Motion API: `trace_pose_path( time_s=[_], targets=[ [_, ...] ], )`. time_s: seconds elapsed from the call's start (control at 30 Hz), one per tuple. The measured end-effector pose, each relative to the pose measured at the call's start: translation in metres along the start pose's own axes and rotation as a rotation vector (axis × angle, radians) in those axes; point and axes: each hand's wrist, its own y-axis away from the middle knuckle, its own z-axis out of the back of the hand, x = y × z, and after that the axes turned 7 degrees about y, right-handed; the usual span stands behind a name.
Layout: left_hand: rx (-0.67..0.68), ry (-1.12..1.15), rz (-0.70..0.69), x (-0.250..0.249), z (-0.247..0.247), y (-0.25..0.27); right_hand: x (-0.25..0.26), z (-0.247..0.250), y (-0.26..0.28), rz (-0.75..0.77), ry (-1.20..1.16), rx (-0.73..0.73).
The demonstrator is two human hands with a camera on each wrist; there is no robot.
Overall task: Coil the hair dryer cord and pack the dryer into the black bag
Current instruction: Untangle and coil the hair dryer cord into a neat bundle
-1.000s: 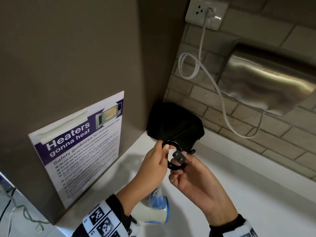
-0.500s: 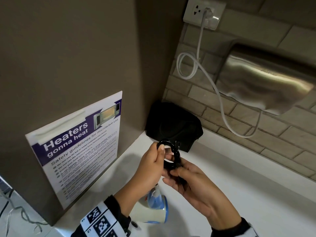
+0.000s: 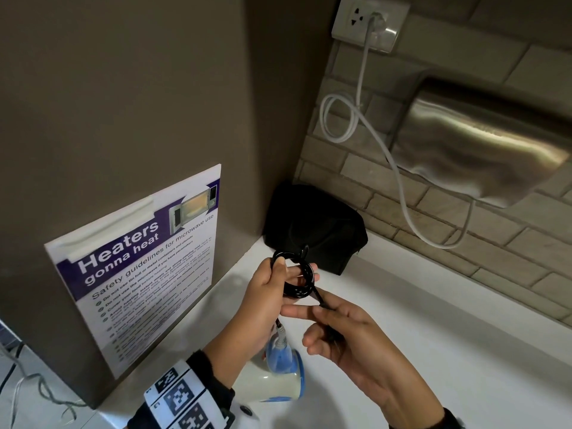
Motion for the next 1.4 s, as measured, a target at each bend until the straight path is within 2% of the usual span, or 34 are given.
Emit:
trace_pose_path(
  time_s=[0.17, 0.3, 0.4, 0.63, 0.77, 0.87, 0.97, 1.13, 1.27, 1.33, 1.4],
  targets=[
    [-0.050, 0.224, 0.047, -0.001, 0.002, -0.009, -0.002, -0.004, 0.011, 0.033, 0.037, 0.002],
    [-0.126, 0.423, 0.050, -0.006, 0.008, -0.020, -0.010, -0.005, 0.020, 0.088, 0.142, 0.089],
    [-0.125, 0.491, 0.046, -0.012, 0.008, -0.021, -0.017, 0.001, 0.022, 0.045, 0.230, 0.123],
    [-0.021, 0.328, -0.082, -0.019, 0.000, -0.012, -0.016, 0.005, 0.015, -0.015, 0.417, 0.069],
    [0.089, 0.016, -0.180, -0.015, -0.007, -0.001, -0.003, 0.002, 0.004, 0.012, 0.235, -0.039],
    [0.140, -0.128, -0.179, -0.006, -0.009, 0.002, 0.008, 0.001, -0.006, 0.074, 0.172, -0.154],
    [0.142, -0.120, -0.127, -0.007, -0.004, 0.002, 0.010, -0.001, -0.013, 0.116, 0.176, -0.197],
    [0.252, 0.156, -0.008, -0.021, 0.008, 0.001, 0.012, -0.002, -0.012, 0.099, 0.213, -0.176],
    [0.310, 0.040, 0.002, -0.022, 0.010, -0.002, 0.011, 0.001, -0.010, 0.060, 0.297, -0.230],
    [0.250, -0.037, -0.033, -0.020, 0.003, -0.002, 0.009, -0.001, -0.013, 0.049, 0.391, -0.261],
    [0.136, 0.029, -0.094, -0.019, -0.005, -0.002, 0.006, -0.006, -0.014, 0.062, 0.491, -0.295]
  ],
)
